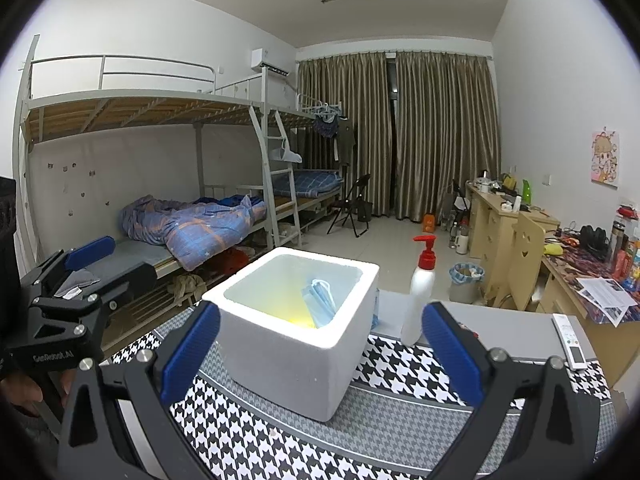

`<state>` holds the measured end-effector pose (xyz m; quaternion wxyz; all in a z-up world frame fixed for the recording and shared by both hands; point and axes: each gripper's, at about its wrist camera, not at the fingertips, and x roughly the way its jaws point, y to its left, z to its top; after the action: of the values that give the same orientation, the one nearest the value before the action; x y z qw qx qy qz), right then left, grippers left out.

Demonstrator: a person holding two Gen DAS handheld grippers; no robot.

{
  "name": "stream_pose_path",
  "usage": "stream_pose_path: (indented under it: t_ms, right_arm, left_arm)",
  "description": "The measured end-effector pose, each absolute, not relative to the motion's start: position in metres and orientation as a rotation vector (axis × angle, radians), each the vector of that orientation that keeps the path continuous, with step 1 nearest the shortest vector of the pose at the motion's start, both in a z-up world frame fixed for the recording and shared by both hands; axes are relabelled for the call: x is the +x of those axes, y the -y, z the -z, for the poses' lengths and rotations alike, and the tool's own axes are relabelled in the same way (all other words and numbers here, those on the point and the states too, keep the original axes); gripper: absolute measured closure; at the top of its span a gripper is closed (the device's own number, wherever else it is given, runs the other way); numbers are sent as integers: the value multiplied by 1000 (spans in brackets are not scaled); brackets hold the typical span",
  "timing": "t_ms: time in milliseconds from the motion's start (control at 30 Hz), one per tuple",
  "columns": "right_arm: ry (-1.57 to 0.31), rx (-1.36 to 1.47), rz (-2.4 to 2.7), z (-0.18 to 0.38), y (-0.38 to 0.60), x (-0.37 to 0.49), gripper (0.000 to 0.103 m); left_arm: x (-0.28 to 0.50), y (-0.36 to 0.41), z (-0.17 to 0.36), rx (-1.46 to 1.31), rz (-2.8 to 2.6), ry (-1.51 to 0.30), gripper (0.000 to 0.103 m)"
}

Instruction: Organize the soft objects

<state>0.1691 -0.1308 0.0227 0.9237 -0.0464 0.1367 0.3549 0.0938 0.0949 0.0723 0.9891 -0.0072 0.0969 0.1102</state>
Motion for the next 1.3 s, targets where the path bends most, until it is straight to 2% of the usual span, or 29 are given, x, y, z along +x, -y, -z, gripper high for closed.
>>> stream_pose_path:
  t_ms: [1300]
  right_arm:
    - [-218, -63, -691, 6, 166, 142, 1]
  left_arm:
    - [77, -82, -48, -26, -177, -182, 1]
